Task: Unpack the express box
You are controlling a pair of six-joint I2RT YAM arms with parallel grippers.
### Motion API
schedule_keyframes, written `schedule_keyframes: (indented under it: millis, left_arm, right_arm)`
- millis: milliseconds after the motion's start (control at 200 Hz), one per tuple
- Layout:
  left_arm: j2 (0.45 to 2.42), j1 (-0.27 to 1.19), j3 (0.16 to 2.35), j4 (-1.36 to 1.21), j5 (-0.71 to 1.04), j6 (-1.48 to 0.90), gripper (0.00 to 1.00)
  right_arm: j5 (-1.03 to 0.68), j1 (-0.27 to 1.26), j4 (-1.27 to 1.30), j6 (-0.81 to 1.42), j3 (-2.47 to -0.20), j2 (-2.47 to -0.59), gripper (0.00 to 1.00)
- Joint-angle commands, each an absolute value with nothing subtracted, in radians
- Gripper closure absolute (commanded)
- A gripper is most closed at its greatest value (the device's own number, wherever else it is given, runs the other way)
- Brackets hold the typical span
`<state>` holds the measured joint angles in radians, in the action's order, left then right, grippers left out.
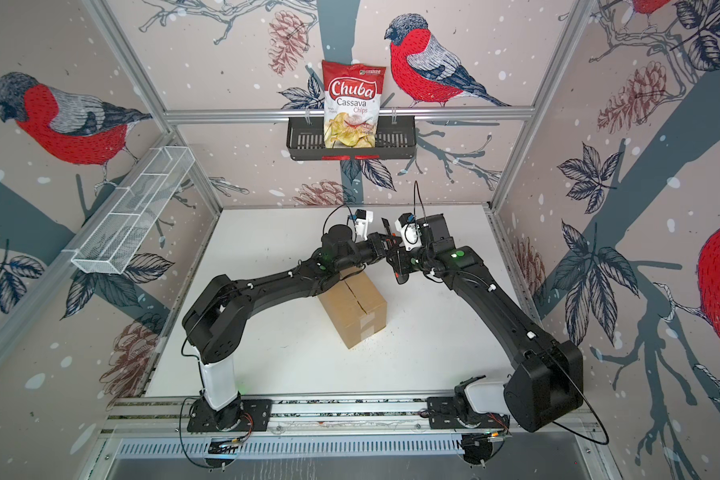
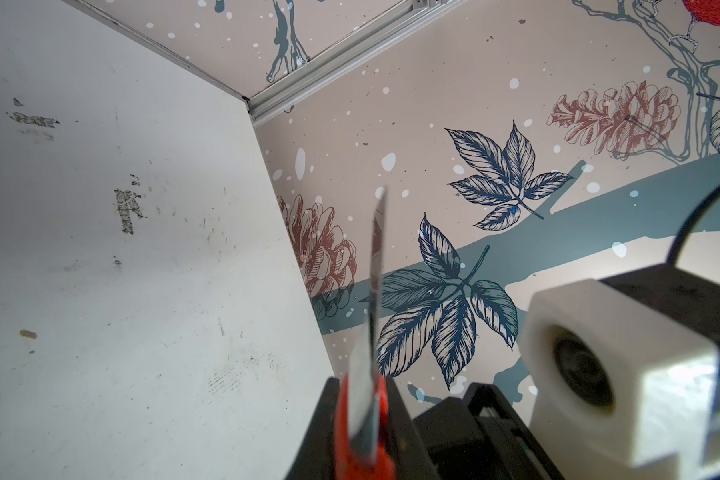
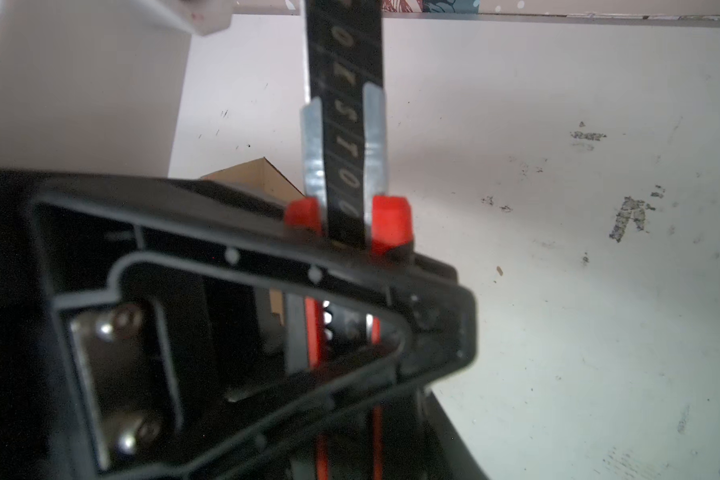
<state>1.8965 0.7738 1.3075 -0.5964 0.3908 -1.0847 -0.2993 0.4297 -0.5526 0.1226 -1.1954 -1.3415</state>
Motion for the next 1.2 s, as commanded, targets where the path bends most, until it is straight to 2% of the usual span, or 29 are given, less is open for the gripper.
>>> schedule_keyframes:
  millis: [0,185,285,355,665,916,1096,1196]
  left_arm:
    - [1.88,0.776,1.296,-0.616,0.41,-1.047,0.74]
    - [1.829,0.776,1.26,-0.57,0.373,-1.01,0.47]
    - [1.779,0.778,1.218,-0.547,0.346,-0.991,0.38]
    - [1.737,0.781,1.181,-0.523,0.318,-0.975,0.35]
    - [1.451,0.806,0.959,-0.319,0.143,-0.914,0.31]
    - [1.172,0.811,0.864,0.021,-0.068,-0.862,0.3]
    - [1.041,0.811,0.828,0.273,-0.208,-0.889,0.33]
    - [1.002,0.813,0.772,0.329,-0.238,-0.936,0.37]
  right_arm:
    - [-0.29,0.433,-0.523,0.16,-1.209,-1.34,0.93]
    - [-0.243,0.451,-0.58,0.204,-1.193,-1.322,0.95]
    - [-0.218,0.461,-0.6,0.237,-1.172,-1.299,0.95]
    - [-0.197,0.466,-0.617,0.259,-1.159,-1.282,0.95]
    - [-0.096,0.472,-0.708,0.34,-1.146,-1.217,0.95]
    - [-0.021,0.502,-0.807,0.404,-1.123,-1.181,0.96]
    - [0.006,0.525,-0.831,0.437,-1.068,-1.164,0.95]
    - [0.005,0.533,-0.8,0.432,-1.033,-1.187,0.95]
